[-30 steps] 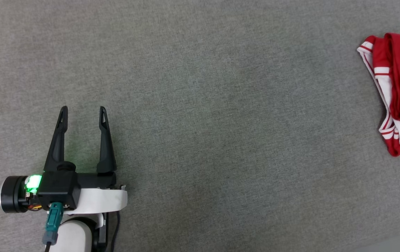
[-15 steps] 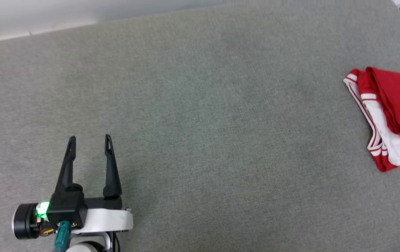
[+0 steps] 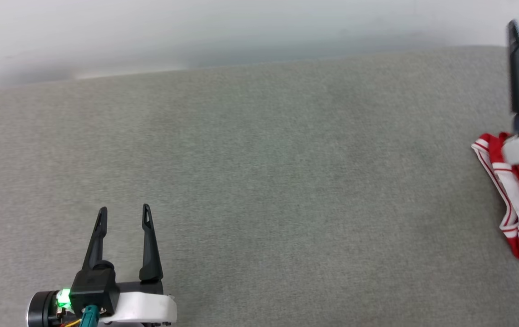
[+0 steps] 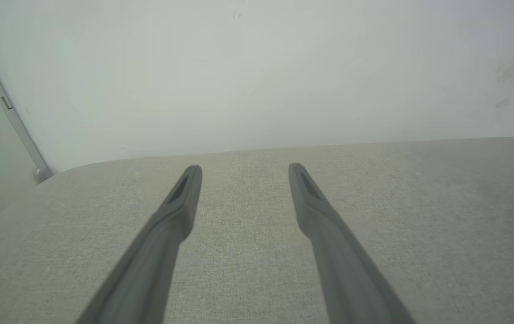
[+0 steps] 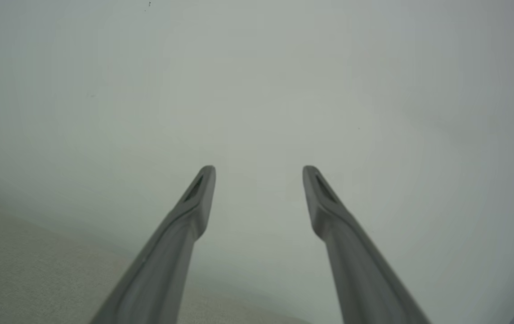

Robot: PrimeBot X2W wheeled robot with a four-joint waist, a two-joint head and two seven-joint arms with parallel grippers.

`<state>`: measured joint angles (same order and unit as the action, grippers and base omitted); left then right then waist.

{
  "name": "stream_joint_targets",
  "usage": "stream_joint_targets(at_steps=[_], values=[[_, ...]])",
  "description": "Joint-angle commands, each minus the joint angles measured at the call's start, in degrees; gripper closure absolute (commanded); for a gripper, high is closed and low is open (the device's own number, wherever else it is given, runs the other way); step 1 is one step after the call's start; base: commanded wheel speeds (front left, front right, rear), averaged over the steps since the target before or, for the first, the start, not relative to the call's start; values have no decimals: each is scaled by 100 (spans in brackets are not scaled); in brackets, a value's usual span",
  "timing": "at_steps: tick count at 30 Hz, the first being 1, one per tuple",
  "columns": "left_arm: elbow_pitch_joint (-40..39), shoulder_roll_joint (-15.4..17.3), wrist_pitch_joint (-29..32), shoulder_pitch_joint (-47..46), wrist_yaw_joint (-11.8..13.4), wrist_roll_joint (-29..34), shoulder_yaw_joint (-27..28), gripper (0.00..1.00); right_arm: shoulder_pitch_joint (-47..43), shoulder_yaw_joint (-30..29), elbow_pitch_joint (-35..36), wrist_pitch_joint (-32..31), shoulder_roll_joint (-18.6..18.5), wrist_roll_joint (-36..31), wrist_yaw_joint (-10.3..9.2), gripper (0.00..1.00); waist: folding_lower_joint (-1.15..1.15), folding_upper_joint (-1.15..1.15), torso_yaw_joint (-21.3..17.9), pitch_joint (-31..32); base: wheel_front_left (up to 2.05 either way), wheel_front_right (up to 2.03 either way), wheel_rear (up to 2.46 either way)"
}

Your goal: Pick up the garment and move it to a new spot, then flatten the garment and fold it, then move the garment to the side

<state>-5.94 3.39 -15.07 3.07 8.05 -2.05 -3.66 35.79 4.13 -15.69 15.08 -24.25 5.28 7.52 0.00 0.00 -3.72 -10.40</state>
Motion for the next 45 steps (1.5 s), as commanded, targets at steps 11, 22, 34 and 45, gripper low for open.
stream_joint_targets(at_steps=[11, 22, 34, 45], values=[[261, -25, -11, 276, -198, -50, 16, 0, -2045, -404, 821, 7, 1323, 11, -6, 0, 0, 0, 605, 636, 0, 0, 0], [389, -40, -11, 535, -253, -33, -2, 0, -3580, -644, 1211, 8, 1894, 29, -6, 0, 0, 0, 726, 983, 0, 0, 0], [424, -51, -11, 747, -359, -105, -1, 0, -4656, -991, 1767, 8, 2132, 84, -6, 0, 0, 0, 773, 1196, 0, 0, 0], [511, -55, -11, 834, -404, -67, -4, 0, -4881, -986, 1759, 8, 2151, 177, -6, 0, 0, 0, 785, 1265, 0, 0, 0]])
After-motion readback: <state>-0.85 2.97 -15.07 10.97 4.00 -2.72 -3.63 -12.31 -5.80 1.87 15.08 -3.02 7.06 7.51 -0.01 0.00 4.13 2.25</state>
